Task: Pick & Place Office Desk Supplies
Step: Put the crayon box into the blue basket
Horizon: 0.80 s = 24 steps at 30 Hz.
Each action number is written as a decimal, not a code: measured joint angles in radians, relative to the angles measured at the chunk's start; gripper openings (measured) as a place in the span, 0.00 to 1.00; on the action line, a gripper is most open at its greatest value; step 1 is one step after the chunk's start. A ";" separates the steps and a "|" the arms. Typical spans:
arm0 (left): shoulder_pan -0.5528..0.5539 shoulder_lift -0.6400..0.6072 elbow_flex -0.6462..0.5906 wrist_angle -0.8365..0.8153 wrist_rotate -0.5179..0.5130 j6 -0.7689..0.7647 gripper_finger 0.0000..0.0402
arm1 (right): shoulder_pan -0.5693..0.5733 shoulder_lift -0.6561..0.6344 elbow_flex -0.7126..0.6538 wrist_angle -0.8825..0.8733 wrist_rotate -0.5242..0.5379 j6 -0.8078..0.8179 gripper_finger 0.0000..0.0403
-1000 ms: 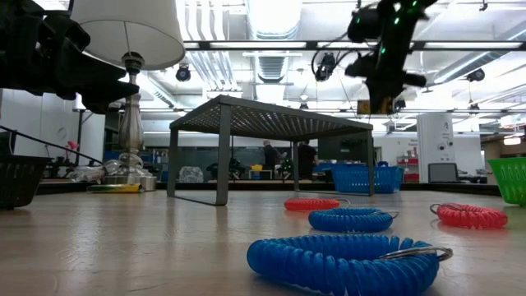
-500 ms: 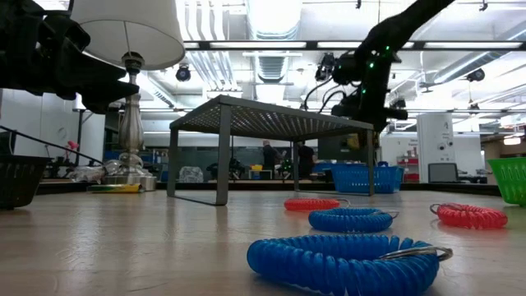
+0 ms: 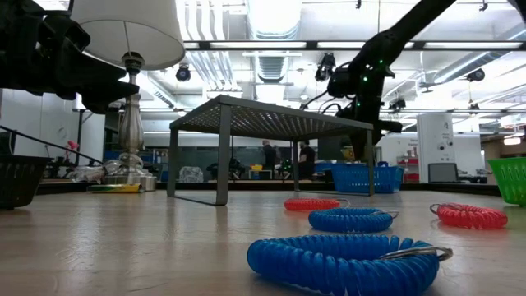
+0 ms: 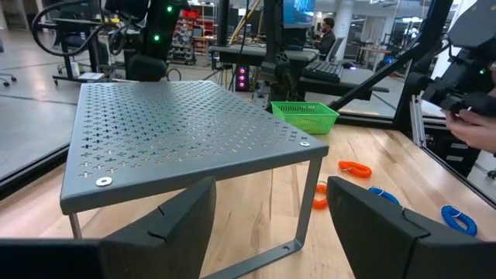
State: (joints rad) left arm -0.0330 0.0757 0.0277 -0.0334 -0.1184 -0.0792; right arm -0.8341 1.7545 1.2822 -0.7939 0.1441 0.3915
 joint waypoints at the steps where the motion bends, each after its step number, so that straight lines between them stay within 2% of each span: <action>1: 0.000 0.000 0.000 0.000 0.000 0.000 0.63 | 0.000 0.006 -0.002 -0.001 0.000 0.000 0.16; 24: 0.000 0.000 0.000 0.000 0.000 0.000 0.63 | 0.000 0.121 -0.011 0.050 -0.074 0.001 0.18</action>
State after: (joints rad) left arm -0.0332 0.0757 0.0277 -0.0334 -0.1184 -0.0792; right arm -0.8341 1.8751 1.2709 -0.7444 0.0704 0.3927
